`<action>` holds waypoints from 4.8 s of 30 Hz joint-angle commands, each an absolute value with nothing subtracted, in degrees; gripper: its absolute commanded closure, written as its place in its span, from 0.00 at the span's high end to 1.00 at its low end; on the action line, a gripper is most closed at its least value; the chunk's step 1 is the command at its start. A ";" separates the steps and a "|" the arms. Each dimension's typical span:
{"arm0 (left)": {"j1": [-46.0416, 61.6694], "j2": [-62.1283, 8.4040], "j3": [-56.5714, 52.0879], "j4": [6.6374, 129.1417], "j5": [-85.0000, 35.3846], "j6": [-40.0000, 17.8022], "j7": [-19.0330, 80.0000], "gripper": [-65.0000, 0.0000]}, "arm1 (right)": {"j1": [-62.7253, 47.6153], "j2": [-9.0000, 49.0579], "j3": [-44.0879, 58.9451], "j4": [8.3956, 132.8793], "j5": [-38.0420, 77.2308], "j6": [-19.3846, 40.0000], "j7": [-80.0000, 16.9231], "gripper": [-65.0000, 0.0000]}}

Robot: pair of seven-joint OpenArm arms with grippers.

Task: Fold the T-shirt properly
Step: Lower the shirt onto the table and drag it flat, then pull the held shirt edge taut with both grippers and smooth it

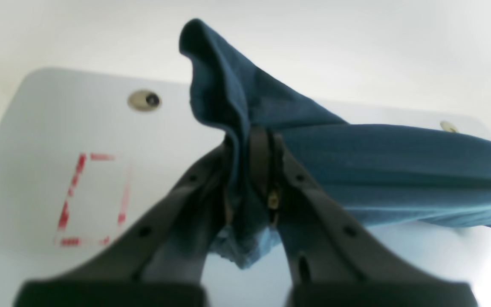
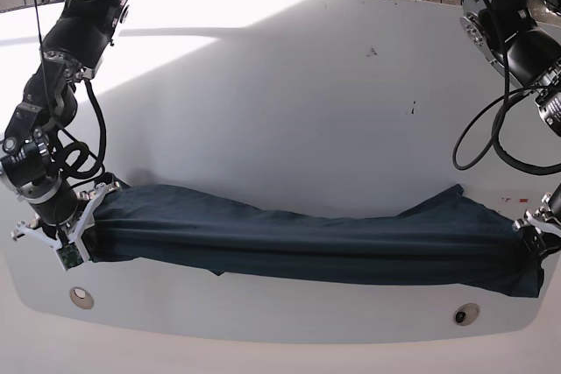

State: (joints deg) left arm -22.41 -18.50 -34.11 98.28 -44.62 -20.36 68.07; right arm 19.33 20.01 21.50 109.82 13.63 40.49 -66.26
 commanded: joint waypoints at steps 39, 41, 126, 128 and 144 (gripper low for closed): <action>12.88 -26.07 -38.02 93.93 -54.46 -20.09 67.12 0.02 | -15.25 7.25 33.54 114.95 11.91 40.00 -65.27 0.03; 12.70 -26.42 -36.88 91.65 -54.46 -20.09 67.12 0.02 | -15.25 7.25 33.54 114.24 11.91 40.00 -65.27 0.03; 13.05 -19.38 -27.03 87.78 -33.01 -36.62 74.86 0.24 | -20.88 11.30 38.99 98.51 24.57 40.00 -58.68 0.19; 13.14 -19.30 -26.77 87.87 -31.52 -37.85 74.68 0.24 | -21.58 11.56 38.99 98.77 24.57 40.00 -58.68 0.19; 21.76 -19.65 -30.11 97.01 -30.55 -40.00 77.41 0.24 | -27.12 13.05 38.99 102.20 24.66 40.00 -58.68 0.19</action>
